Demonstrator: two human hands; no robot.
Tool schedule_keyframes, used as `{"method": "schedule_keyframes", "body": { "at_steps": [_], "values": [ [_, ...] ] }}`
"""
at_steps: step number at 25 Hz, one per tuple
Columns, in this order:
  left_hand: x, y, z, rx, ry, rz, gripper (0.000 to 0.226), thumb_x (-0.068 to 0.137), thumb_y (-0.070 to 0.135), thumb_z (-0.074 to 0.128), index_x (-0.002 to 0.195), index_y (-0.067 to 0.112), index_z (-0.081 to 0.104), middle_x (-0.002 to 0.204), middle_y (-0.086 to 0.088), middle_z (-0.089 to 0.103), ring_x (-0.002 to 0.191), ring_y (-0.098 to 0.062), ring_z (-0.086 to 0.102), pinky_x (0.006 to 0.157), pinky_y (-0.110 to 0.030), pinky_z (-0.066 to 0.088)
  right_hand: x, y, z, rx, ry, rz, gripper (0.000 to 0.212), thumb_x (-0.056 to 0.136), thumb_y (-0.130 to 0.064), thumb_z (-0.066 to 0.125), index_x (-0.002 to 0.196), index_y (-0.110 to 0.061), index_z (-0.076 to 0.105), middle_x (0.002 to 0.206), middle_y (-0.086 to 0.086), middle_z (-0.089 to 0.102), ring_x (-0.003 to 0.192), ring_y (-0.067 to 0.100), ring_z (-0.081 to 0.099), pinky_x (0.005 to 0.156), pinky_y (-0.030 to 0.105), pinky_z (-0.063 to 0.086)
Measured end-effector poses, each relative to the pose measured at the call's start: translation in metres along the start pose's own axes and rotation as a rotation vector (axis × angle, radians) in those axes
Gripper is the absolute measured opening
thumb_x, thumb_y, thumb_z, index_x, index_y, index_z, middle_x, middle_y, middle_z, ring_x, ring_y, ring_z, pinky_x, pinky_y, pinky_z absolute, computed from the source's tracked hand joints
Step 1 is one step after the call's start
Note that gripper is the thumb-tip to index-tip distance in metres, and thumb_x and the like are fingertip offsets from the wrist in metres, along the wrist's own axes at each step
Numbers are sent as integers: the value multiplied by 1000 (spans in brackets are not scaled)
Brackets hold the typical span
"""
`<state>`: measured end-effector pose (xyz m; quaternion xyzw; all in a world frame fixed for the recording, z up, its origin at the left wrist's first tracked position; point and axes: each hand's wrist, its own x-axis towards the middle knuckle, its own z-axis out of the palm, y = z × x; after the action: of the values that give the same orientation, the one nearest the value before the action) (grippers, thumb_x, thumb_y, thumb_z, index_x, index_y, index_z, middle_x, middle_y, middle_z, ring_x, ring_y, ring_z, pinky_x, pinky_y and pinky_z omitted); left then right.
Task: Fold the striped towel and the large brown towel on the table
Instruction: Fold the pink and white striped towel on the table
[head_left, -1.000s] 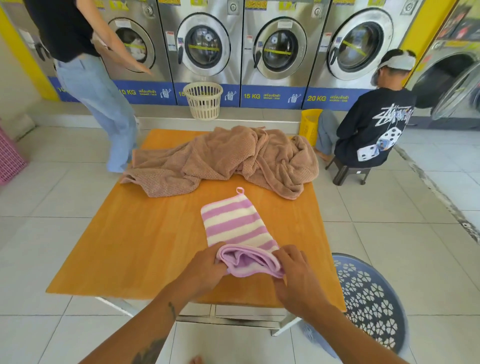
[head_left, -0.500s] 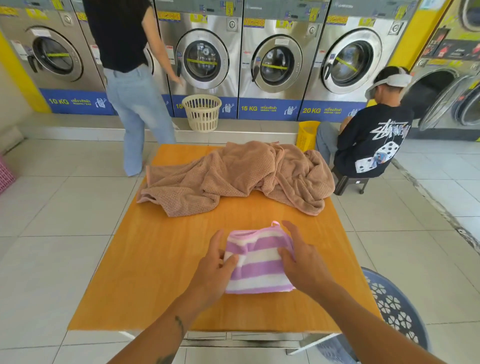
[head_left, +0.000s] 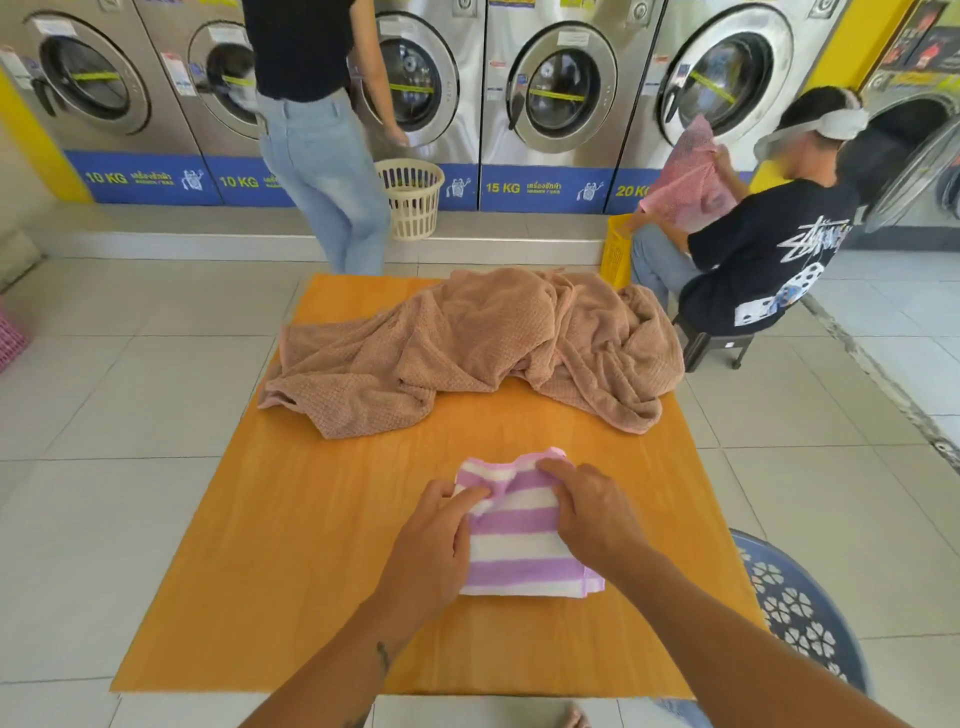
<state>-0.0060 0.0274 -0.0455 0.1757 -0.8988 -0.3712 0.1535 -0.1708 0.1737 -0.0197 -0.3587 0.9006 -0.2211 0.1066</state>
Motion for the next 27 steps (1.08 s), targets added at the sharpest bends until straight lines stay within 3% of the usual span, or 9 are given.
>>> {"method": "schedule_keyframes", "body": {
  "at_steps": [4, 6, 8, 10, 13, 16, 21, 24, 27],
  "values": [
    [18, -2, 19, 102, 20, -207, 44, 100, 10, 43, 139, 28, 53, 118, 11, 44, 82, -7, 53, 69, -21, 43, 14, 22, 9, -162, -105, -24, 39, 100, -29, 34, 134, -32, 53, 120, 5, 55, 98, 32, 61, 82, 39, 47],
    [21, -2, 31, 171, -16, -328, 50, 99, 12, 43, 147, 27, 45, 130, 6, 42, 94, -12, 57, 71, -25, 46, 11, 34, 16, -303, -130, -109, 48, 94, -39, 27, 134, -33, 51, 124, 5, 55, 99, 32, 60, 83, 41, 44],
    [25, 0, 39, 239, -36, -411, 57, 96, 16, 43, 151, 27, 37, 135, 3, 38, 96, -17, 58, 70, -29, 48, 10, 46, 21, -347, -133, -137, 54, 86, -49, 32, 134, -34, 52, 124, 6, 54, 100, 33, 54, 81, 44, 44],
    [29, -1, 44, 304, -39, -439, 59, 94, 20, 44, 152, 26, 36, 131, -1, 39, 96, -21, 55, 71, -34, 50, 13, 53, 24, -341, -165, -121, 58, 85, -55, 36, 140, -39, 46, 131, 5, 46, 111, 32, 46, 87, 46, 42],
    [27, -4, 45, 368, -24, -457, 58, 95, 27, 40, 153, 28, 35, 124, -2, 40, 101, -22, 47, 74, -37, 52, 15, 58, 24, -349, -204, -81, 62, 87, -58, 28, 147, -45, 33, 142, 2, 36, 125, 30, 36, 98, 47, 37],
    [26, -2, 44, 343, -12, -487, 57, 97, 24, 42, 153, 31, 34, 125, 1, 40, 103, -20, 44, 78, -35, 51, 15, 50, 18, -355, -214, -46, 56, 94, -53, 28, 150, -46, 25, 143, 2, 32, 124, 29, 36, 99, 45, 38],
    [24, 2, 32, 107, 106, -534, 53, 96, 24, 45, 147, 37, 43, 122, 7, 41, 100, -20, 49, 84, -36, 50, -1, 30, 0, 82, -298, 76, 65, 93, -38, 45, 149, -48, 12, 124, 1, 33, 109, 31, 49, 90, 41, 45],
    [9, 4, 29, 105, -3, -469, 63, 95, 31, 49, 154, 41, 26, 131, 4, 36, 108, -21, 46, 91, -37, 49, -36, 23, -1, 201, -310, 138, 78, 91, -40, 51, 149, -54, 1, 116, -3, 35, 102, 25, 49, 81, 32, 39],
    [3, 15, 33, 42, -128, -472, 72, 91, 34, 54, 153, 45, 20, 143, 0, 28, 118, -23, 44, 103, -36, 43, -44, 13, 6, 473, -250, 305, 76, 91, -28, 58, 149, -51, 15, 121, 0, 42, 107, 18, 47, 86, 32, 40]
  ]
}}
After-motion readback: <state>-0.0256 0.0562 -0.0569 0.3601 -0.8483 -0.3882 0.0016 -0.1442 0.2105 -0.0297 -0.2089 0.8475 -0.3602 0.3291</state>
